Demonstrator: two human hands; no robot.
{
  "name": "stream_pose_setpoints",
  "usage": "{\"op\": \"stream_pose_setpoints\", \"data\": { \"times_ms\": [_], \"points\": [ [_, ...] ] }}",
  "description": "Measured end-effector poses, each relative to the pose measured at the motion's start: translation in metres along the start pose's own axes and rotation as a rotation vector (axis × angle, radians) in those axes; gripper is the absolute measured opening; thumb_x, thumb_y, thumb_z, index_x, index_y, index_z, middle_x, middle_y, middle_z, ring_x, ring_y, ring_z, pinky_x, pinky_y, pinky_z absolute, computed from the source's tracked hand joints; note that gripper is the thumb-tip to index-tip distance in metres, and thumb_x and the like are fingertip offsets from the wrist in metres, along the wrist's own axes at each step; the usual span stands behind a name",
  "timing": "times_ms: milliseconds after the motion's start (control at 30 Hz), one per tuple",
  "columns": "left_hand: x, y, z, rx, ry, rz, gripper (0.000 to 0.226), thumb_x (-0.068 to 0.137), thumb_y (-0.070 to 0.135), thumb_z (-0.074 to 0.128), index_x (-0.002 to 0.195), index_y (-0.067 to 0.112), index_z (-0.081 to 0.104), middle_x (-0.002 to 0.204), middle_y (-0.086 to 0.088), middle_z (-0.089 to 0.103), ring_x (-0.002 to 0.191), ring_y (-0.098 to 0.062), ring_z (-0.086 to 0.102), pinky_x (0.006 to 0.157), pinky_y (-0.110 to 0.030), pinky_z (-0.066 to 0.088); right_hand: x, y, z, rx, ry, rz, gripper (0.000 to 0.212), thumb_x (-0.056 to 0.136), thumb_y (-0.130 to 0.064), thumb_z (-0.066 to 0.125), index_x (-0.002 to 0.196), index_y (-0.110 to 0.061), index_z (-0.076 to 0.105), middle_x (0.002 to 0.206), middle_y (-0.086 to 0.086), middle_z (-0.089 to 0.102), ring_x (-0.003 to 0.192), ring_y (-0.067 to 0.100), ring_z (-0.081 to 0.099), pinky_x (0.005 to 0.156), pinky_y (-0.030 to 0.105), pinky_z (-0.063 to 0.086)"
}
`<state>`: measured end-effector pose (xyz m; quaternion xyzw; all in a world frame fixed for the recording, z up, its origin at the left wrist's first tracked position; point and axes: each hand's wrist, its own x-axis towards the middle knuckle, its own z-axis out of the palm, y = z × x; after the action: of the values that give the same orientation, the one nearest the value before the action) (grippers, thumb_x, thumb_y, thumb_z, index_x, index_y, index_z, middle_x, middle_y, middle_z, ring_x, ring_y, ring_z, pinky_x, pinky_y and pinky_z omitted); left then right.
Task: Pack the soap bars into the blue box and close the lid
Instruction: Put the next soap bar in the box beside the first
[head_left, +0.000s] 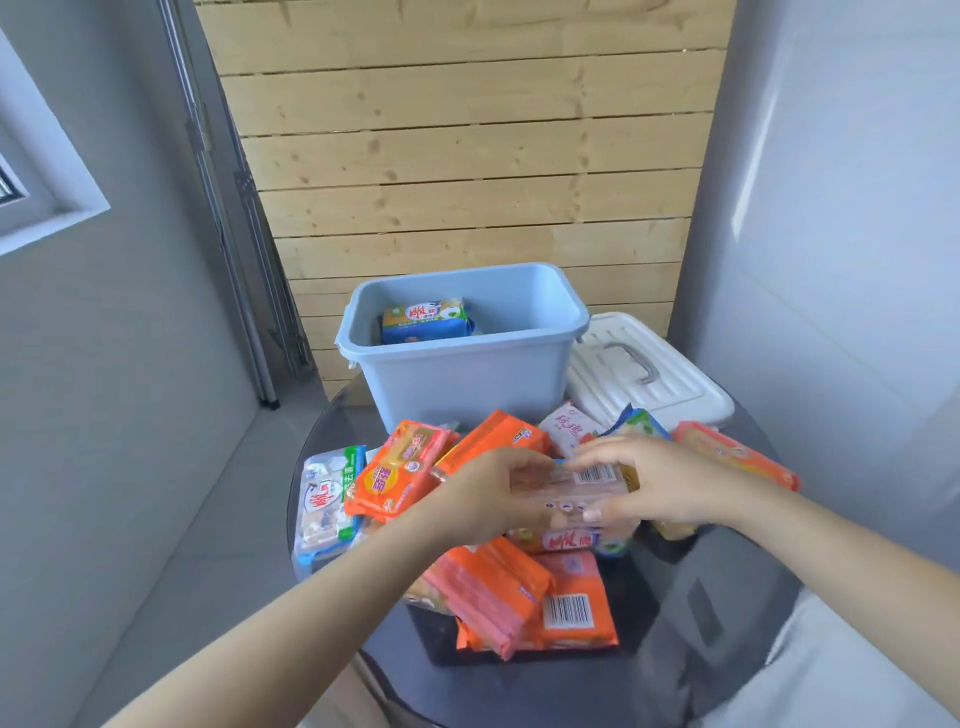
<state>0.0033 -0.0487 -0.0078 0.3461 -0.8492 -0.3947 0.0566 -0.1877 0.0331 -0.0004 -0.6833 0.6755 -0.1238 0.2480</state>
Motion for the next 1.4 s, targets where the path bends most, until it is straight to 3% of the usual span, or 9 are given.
{"op": "stream_pose_setpoints", "data": {
  "times_ms": [233,567,733,833,1000,1133,1267,1333,1400],
  "points": [
    [0.007,-0.005,0.005,0.063,-0.017,0.024,0.073,0.064,0.022,0.084,0.130,0.027,0.053,0.124,0.008,0.061,0.108,-0.007,0.055,0.091,-0.020,0.042,0.005,0.016,0.012,0.066,-0.018,-0.026,0.069,0.062,-0.032,0.083,0.124,-0.040,0.054,0.130,-0.016,0.051,0.120,0.001,0.044,0.098,0.018,0.033],
    [0.015,0.006,-0.021,0.101,0.089,0.111,0.066,0.065,0.028,0.080,0.128,0.028,0.058,0.112,0.013,0.066,0.083,0.003,0.056,0.071,-0.005,0.040,0.010,0.001,-0.020,0.143,0.057,-0.058,0.051,0.063,-0.030,0.082,0.109,-0.043,0.063,0.110,-0.034,0.056,0.103,-0.015,0.051,0.086,0.004,0.035],
    [0.027,0.036,-0.074,0.025,0.121,0.178,0.066,0.063,0.030,0.083,0.125,0.025,0.060,0.096,0.023,0.064,0.068,0.025,0.054,0.061,0.004,0.038,0.019,-0.022,-0.081,0.143,0.091,-0.098,0.046,0.063,-0.035,0.083,0.104,-0.044,0.066,0.110,-0.028,0.060,0.101,-0.015,0.052,0.084,0.006,0.038],
    [0.038,0.052,-0.108,-0.042,0.134,0.192,0.063,0.063,0.027,0.084,0.122,0.025,0.062,0.094,0.024,0.066,0.071,0.019,0.059,0.063,0.001,0.041,0.034,-0.034,-0.115,0.198,0.096,-0.142,0.045,0.064,-0.026,0.083,0.104,-0.039,0.068,0.104,-0.029,0.062,0.089,-0.018,0.057,0.078,0.003,0.043],
    [0.066,0.062,-0.155,-0.069,0.151,0.222,0.060,0.062,0.027,0.086,0.118,0.027,0.065,0.105,0.012,0.072,0.094,-0.007,0.069,0.087,-0.023,0.052,0.071,-0.041,-0.156,0.278,0.110,-0.164,0.045,0.064,-0.019,0.083,0.103,-0.035,0.068,0.106,-0.011,0.070,0.096,0.007,0.067,0.087,0.024,0.053],
    [0.101,0.053,-0.183,-0.038,0.155,0.215,0.067,0.063,0.024,0.086,0.125,0.023,0.060,0.109,0.012,0.069,0.101,-0.007,0.065,0.092,-0.024,0.049,0.114,-0.039,-0.170,0.209,0.151,-0.156,0.045,0.061,-0.024,0.085,0.101,-0.039,0.068,0.103,-0.014,0.069,0.094,0.005,0.064,0.086,0.021,0.050],
    [0.143,0.027,-0.195,-0.018,0.153,0.198,0.071,0.063,0.020,0.085,0.128,0.020,0.057,0.115,0.008,0.065,0.096,-0.003,0.062,0.081,-0.013,0.046,0.161,-0.034,-0.168,0.004,0.199,-0.129,0.047,0.062,-0.027,0.081,0.104,-0.043,0.066,0.104,-0.025,0.062,0.098,0.002,0.058,0.081,0.018,0.045],
    [0.161,0.012,-0.195,-0.003,0.139,0.191,0.071,0.063,0.021,0.086,0.129,0.020,0.057,0.118,0.006,0.066,0.098,-0.007,0.063,0.085,-0.018,0.049,0.178,-0.031,-0.163,-0.134,0.212,-0.119,0.054,0.062,-0.028,0.076,0.113,-0.041,0.063,0.107,-0.020,0.063,0.095,0.003,0.059,0.080,0.021,0.048],
    [0.177,-0.006,-0.194,-0.018,0.120,0.170,0.075,0.063,0.025,0.086,0.131,0.019,0.055,0.124,0.003,0.064,0.104,-0.011,0.062,0.096,-0.029,0.049,0.193,-0.026,-0.161,-0.203,0.190,-0.098,0.056,0.061,-0.029,0.073,0.115,-0.042,0.062,0.092,-0.022,0.063,0.076,-0.006,0.058,0.065,0.012,0.046]
  ]
}}
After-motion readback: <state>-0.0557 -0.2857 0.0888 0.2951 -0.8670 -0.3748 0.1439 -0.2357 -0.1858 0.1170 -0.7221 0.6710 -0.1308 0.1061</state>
